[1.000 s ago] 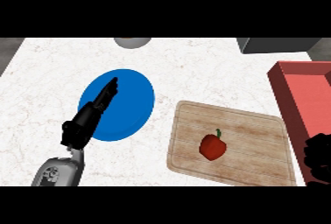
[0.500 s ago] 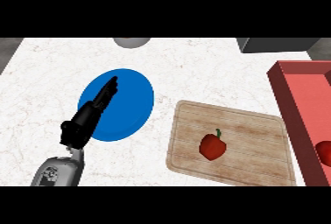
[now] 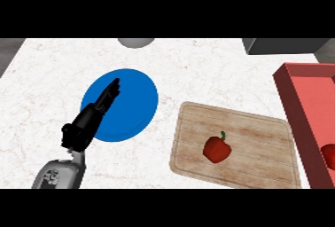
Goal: Pick the tomato from the cutting board and place it in the cardboard box
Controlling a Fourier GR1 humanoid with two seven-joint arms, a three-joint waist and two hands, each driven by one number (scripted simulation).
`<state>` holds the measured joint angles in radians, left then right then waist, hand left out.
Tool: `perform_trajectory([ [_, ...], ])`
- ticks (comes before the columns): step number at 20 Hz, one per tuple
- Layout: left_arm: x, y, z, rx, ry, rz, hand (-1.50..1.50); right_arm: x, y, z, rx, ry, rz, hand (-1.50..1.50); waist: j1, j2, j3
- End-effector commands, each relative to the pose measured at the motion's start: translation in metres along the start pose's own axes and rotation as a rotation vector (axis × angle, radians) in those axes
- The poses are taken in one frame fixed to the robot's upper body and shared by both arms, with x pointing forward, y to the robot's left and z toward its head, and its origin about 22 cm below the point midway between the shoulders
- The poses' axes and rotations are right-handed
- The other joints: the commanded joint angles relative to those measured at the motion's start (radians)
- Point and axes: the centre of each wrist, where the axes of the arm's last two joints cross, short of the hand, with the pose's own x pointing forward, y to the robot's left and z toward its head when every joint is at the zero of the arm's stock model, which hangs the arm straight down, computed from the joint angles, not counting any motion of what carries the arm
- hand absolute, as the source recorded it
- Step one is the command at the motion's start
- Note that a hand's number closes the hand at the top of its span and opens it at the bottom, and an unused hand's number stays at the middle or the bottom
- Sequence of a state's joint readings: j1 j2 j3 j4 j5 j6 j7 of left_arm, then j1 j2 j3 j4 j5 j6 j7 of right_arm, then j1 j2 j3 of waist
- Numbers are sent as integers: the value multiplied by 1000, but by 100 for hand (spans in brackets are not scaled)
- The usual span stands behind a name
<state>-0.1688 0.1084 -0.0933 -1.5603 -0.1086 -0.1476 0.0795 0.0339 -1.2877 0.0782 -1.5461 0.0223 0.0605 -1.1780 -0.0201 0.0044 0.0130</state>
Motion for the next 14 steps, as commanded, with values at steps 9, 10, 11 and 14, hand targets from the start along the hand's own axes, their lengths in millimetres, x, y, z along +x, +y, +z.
perform_trajectory([
  [9,8,-4,-6,-22,-23,-20,0,2,-57,15,-56,-223,-207,150,27,3,-3],
  [10,3,-7,-6,-29,-14,-2,0,3,-60,11,-78,-242,-210,150,34,7,-4],
  [11,6,-9,-7,-39,-28,-11,0,1,-62,18,-90,-209,-198,150,44,11,-2],
  [14,9,-8,-10,-52,-21,-8,0,3,-70,17,-89,-230,-200,150,40,7,-4],
])
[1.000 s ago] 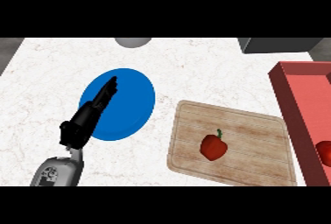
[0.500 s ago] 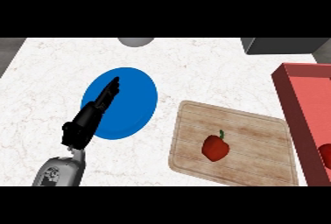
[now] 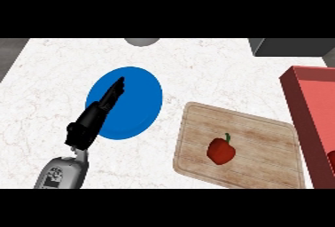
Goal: Pick the tomato from the cutting board and place it in the cardboard box
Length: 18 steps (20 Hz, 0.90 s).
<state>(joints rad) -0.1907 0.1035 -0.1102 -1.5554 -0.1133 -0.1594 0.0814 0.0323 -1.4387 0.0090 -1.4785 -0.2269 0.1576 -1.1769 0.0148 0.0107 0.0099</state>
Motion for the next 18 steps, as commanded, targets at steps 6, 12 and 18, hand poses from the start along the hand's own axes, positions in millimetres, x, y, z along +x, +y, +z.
perform_trajectory([
  [6,-4,-4,-2,-29,-19,-3,0,-5,-11,10,17,-261,-111,150,29,7,-1],
  [12,4,-10,-10,-30,-11,6,0,-12,14,14,47,-247,-78,150,25,2,1],
  [18,10,-7,-16,-57,-34,-4,0,-20,40,29,188,-112,-203,-150,66,14,-4],
])
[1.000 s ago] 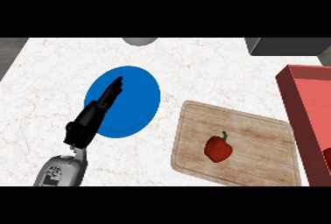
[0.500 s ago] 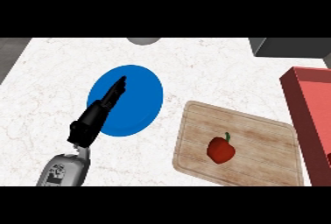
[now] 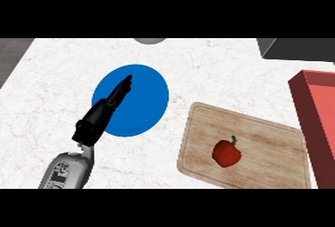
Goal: Pick the tomato from the cutting board and place it in the cardboard box
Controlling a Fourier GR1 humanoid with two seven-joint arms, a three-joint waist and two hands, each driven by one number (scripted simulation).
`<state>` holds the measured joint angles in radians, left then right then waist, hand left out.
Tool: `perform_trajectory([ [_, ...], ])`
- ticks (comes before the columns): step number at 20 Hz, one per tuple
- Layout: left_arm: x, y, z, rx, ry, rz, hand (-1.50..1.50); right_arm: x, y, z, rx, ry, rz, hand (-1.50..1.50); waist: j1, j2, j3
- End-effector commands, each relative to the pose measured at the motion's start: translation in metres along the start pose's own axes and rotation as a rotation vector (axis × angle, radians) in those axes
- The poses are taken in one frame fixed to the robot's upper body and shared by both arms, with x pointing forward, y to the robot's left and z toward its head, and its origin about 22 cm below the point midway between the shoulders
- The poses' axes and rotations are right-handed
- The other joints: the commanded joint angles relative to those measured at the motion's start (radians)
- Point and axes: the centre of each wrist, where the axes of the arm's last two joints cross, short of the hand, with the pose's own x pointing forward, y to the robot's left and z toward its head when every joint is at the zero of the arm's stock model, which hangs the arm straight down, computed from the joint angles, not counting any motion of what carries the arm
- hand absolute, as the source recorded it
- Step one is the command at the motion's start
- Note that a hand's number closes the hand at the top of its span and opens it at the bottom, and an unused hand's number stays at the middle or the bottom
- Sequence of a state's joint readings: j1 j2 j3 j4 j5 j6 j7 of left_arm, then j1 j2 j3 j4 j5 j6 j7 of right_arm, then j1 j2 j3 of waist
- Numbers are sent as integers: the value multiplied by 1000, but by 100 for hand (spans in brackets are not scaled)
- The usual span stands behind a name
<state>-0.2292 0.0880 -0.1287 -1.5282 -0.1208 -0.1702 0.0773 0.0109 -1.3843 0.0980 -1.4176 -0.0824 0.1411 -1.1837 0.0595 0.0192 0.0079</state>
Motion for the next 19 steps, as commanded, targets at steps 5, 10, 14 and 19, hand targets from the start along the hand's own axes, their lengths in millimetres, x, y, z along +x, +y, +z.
perform_trajectory([
  [5,-2,-3,3,-37,-5,-4,0,-13,48,19,175,-159,-232,-150,36,4,0],
  [10,8,-12,-11,-30,-25,4,0,-13,69,8,113,-197,-410,-150,29,6,-1],
  [14,2,-9,-5,-30,-9,2,0,-12,82,7,-26,-154,-599,-150,42,9,-1],
  [19,7,-15,-11,-70,-40,-7,0,-13,74,5,-89,-85,-718,-150,76,25,-1],
])
